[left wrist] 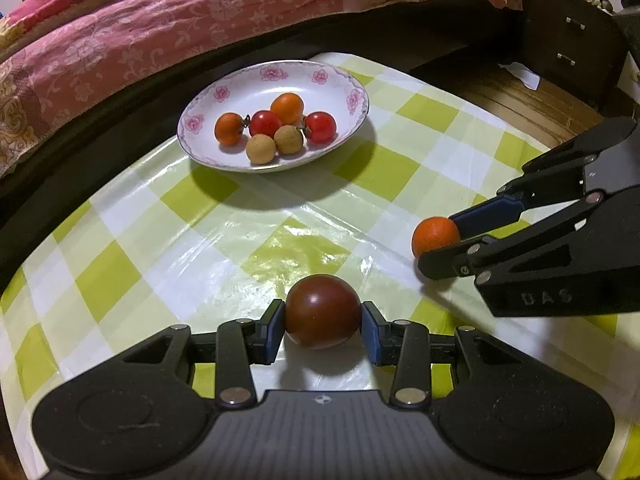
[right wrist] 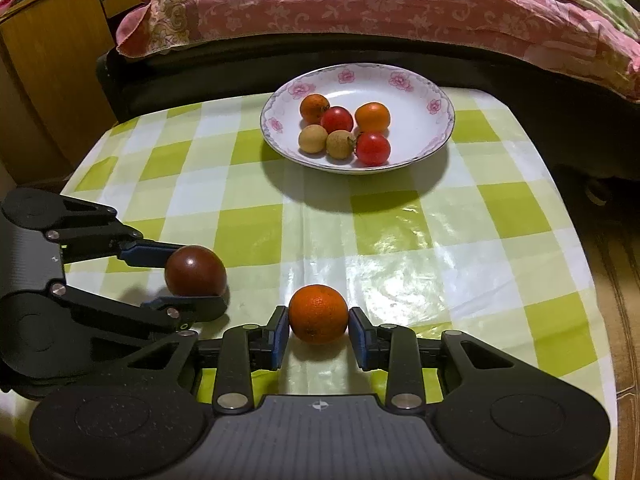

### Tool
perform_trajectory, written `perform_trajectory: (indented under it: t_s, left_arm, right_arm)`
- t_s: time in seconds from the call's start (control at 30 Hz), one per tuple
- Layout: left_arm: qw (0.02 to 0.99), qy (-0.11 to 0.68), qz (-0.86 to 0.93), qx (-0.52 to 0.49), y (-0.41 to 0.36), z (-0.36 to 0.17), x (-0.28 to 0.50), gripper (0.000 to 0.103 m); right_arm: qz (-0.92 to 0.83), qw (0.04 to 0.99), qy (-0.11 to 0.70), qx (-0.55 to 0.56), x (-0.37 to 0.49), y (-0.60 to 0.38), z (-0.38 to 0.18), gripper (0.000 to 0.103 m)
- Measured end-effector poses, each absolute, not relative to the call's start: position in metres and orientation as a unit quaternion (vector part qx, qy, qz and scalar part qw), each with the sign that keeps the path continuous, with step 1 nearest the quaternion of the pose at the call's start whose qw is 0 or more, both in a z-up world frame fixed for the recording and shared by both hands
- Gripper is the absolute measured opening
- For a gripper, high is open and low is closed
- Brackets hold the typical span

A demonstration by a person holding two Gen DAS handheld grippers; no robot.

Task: Organize fruits
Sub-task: 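Lift both fruits and carry them over the white plate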

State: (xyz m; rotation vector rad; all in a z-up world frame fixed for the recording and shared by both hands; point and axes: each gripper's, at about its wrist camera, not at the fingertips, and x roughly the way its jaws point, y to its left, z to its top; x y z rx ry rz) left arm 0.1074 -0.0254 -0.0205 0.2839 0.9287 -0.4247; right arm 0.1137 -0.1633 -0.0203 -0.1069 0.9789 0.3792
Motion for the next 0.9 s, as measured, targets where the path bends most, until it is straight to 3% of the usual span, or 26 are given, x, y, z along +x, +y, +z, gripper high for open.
perform_trajectory:
  t_s: [0.9]
  left_arm:
    - [0.872,0.428,-0.183,0.150,-0.029,-0.008,0.115,0.047]
  right_arm:
    - [0.181,0.874,0.449,-0.051,0.117,-0.155,-0.006,0.028]
